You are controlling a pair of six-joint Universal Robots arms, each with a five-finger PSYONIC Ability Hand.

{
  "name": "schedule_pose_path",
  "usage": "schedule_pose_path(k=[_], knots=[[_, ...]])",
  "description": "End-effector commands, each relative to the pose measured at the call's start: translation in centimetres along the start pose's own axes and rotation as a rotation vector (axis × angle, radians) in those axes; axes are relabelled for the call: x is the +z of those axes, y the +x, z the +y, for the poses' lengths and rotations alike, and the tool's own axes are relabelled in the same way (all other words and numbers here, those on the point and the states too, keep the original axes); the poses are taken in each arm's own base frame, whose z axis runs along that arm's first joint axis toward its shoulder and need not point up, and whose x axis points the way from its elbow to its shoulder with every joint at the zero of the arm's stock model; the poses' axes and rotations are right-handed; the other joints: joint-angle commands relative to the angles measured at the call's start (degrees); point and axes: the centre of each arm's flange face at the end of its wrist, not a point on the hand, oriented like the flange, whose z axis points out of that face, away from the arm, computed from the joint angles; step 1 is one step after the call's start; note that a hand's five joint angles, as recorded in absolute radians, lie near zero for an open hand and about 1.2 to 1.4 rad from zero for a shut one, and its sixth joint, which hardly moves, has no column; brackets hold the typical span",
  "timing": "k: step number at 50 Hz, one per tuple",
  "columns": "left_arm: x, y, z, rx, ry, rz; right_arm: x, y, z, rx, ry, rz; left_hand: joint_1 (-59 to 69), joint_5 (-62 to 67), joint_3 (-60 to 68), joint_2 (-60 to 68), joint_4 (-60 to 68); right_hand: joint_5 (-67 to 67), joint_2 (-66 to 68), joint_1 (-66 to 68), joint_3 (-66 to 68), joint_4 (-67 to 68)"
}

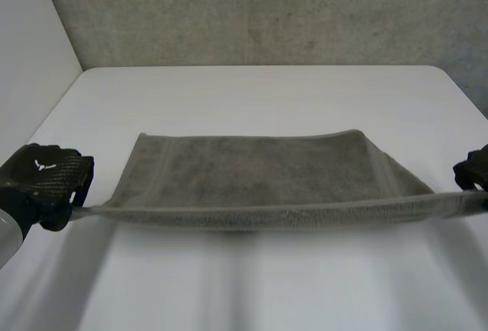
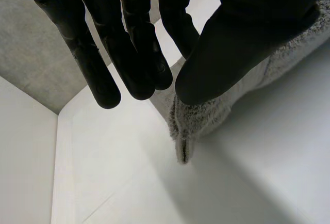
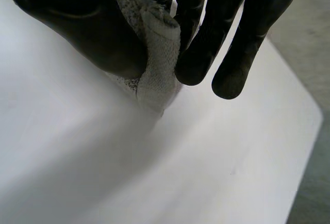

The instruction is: Fold the laundry

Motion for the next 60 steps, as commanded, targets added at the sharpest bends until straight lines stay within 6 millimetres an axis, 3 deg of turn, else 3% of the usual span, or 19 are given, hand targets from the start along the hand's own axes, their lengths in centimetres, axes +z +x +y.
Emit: schedule_pose_path(k=[1, 7, 13, 16, 17, 18, 19, 20, 21, 22, 24, 25, 27, 31, 38, 49, 51, 53, 60], knots=[[1.3, 0.0, 0.5, -0.017, -0.024, 0.014, 2.1, 0.7, 1.2, 0.026, -0.034, -0.078, 13.6, 11.5, 10.3, 10.3, 10.2, 3.2, 3.5, 3.7, 3.0, 3.3], [6.4, 0.4, 1.7, -0.011, -0.031, 0.033, 3.8, 0.5, 1.5, 0.035, -0.045, -0.123, 13.6, 11.5, 10.3, 10.3, 10.2, 3.2, 3.5, 3.7, 3.0, 3.3], [10.8, 0.3, 0.8, 0.002, 0.006, 0.037, 7.5, 0.8, -0.5, -0.022, -0.010, -0.100, 13.6, 11.5, 10.3, 10.3, 10.2, 3.2, 3.5, 3.7, 3.0, 3.3], [13.2, -0.5, -2.3, 0.020, 0.104, 0.008, 8.7, 2.5, -4.5, -0.072, 0.082, 0.040, 13.6, 11.5, 10.3, 10.3, 10.2, 3.2, 3.5, 3.7, 3.0, 3.3], [14.1, -1.3, -4.4, 0.021, 0.175, -0.022, 8.7, 3.9, -7.0, -0.083, 0.167, 0.135, 13.6, 11.5, 10.3, 10.3, 10.2, 3.2, 3.5, 3.7, 3.0, 3.3], [14.5, -2.5, -6.9, 0.008, 0.252, -0.061, 8.7, 3.9, -7.0, -0.083, 0.168, 0.136, 13.6, 11.5, 10.3, 10.3, 10.2, 3.2, 3.5, 3.7, 3.0, 3.3], [14.5, -2.5, -6.9, 0.007, 0.252, -0.062, 8.3, 5.7, -9.5, -0.081, 0.272, 0.239, 13.6, 11.5, 10.3, 10.3, 10.2, 3.2, 3.5, 3.7, 3.0, 3.3], [14.5, -4.0, -9.6, -0.022, 0.341, -0.112, 8.3, 5.7, -9.6, -0.081, 0.273, 0.240, 13.6, 11.5, 10.3, 10.3, 10.2, 3.2, 3.5, 3.7, 3.0, 3.3], [14.2, -5.5, -12.3, -0.066, 0.436, -0.168, 7.6, 7.5, -11.9, -0.068, 0.390, 0.333, 13.6, 11.5, 10.3, 10.3, 10.2, 3.2, 3.5, 3.7, 3.0, 3.3], [14.2, -5.5, -12.3, -0.067, 0.437, -0.168, 6.4, 9.2, -14.3, -0.039, 0.521, 0.421, 13.6, 11.5, 10.3, 10.3, 10.2, 3.2, 3.5, 3.7, 3.0, 3.3], [12.7, -8.2, -16.8, -0.185, 0.619, -0.251, 5.1, 10.7, -15.9, -0.001, 0.628, 0.485, 13.6, 11.5, 10.3, 10.3, 10.2, 3.2, 3.5, 3.7, 3.0, 3.3], [12.7, -8.2, -16.8, -0.185, 0.620, -0.251, 3.4, 12.0, -17.4, 0.046, 0.735, 0.542, 13.6, 11.5, 10.3, 10.3, 10.2, 3.2, 3.5, 3.7, 3.0, 3.3], [10.9, -9.9, -19.7, -0.288, 0.753, -0.286, 2.1, 12.8, -18.4, 0.090, 0.815, 0.562, 13.6, 11.5, 10.3, 10.3, 10.2, 3.2, 3.5, 3.7, 3.0, 3.3], [9.7, -10.4, -20.6, -0.345, 0.801, -0.272, 1.5, 12.5, -18.4, 0.192, 0.828, 0.503, 13.6, 11.5, 10.3, 10.3, 10.2, 3.2, 3.5, 3.7, 3.0, 3.3], [11.1, -9.2, -17.0, -0.368, 0.663, -0.236, 3.5, 9.7, -15.4, 0.207, 0.607, 0.378, 13.6, 11.5, 10.3, 10.3, 10.2, 3.2, 3.5, 3.7, 3.0, 3.3], [12.8, -3.6, -4.1, -0.391, 0.284, -0.072, 8.5, 0.7, -6.2, 0.059, 0.243, 0.082, 13.6, 11.5, 10.3, 10.3, 10.2, 3.2, 3.5, 3.7, 3.0, 3.3], [12.7, -2.1, -0.4, -0.403, 0.214, -0.028, 9.1, -0.6, -4.8, 0.051, 0.214, 0.047, 13.6, 11.5, 10.3, 10.3, 10.2, 3.2, 3.5, 3.7, 3.0, 3.3], [12.6, -1.0, 1.1, -0.401, 0.188, -0.003, 10.1, -3.2, -2.2, 0.048, 0.158, -0.014, 13.6, 11.5, 10.3, 10.3, 10.2, 3.2, 3.5, 3.7, 3.0, 3.3], [11.5, 0.6, 5.3, -0.310, 0.088, 0.010, 10.0, -5.2, 0.0, 0.028, 0.116, -0.049, 13.6, 11.5, 10.3, 10.3, 10.2, 3.2, 3.5, 3.7, 3.0, 3.3]])
